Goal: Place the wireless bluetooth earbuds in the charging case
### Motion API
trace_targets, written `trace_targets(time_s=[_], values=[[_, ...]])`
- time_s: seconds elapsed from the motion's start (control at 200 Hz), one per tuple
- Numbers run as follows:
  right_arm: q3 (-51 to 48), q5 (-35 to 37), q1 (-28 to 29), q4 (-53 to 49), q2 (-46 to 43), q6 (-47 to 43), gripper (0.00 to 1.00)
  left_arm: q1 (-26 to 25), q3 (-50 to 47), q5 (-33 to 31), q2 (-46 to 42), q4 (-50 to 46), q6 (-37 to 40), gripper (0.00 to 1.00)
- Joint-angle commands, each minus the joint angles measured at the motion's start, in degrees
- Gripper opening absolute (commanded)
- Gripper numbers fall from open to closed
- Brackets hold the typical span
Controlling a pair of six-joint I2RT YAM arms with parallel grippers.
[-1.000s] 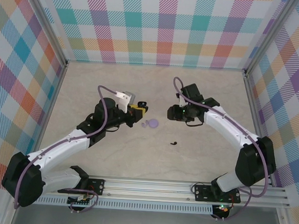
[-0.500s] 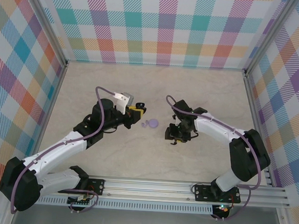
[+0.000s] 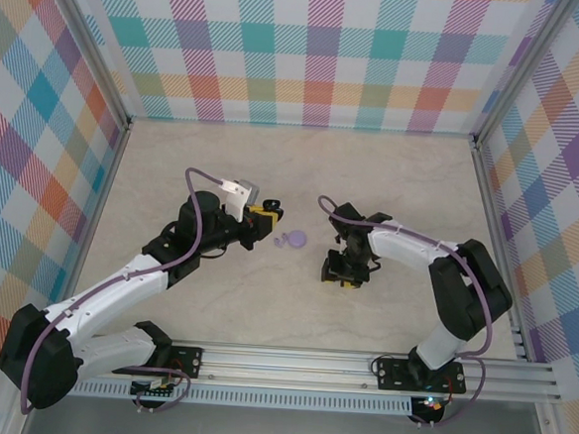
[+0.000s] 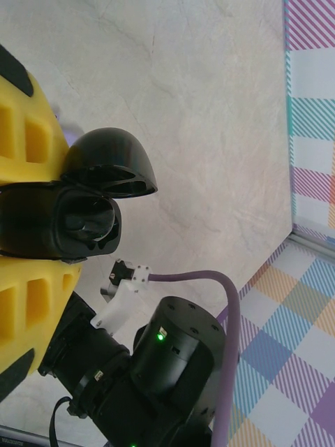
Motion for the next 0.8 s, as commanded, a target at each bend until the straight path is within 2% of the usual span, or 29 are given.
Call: trace_targets(time_s=[0.0,0.425,0.8], values=[[0.1,1.5,0.6,-0.3,1.3,1.6,0.44,0.5,-0.2,0.7,-0.7,-0.4,1.1,0.03],[3.5,6.9,0.7,0.3,5.9,1.5,0.39,0.5,0.0,1.1,-0.4,-0.7,1.3,0.03],[9.0,10.7,0.9,-1.8,9.1,-1.4,0.41,0.5,0.0,1.0,-0.5,-1.1,1.5,0.03]])
